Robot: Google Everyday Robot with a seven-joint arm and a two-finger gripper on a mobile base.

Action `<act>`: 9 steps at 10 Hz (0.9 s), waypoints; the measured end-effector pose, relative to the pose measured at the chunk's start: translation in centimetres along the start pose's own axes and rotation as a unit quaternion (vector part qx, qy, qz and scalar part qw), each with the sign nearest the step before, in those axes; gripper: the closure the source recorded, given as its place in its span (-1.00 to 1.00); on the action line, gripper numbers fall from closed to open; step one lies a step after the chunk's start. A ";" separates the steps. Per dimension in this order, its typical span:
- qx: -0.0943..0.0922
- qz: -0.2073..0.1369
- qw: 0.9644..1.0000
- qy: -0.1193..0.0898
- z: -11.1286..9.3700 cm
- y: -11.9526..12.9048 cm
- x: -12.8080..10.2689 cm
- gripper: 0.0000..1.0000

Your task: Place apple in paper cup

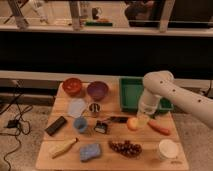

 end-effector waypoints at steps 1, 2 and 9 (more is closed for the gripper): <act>0.008 0.002 1.000 -0.006 -0.7 0.0 0.3 1.00; 0.017 0.007 1.000 -0.014 -1.5 0.0 0.8 1.00; 0.026 0.025 0.998 -0.044 -2.7 -0.4 2.2 1.00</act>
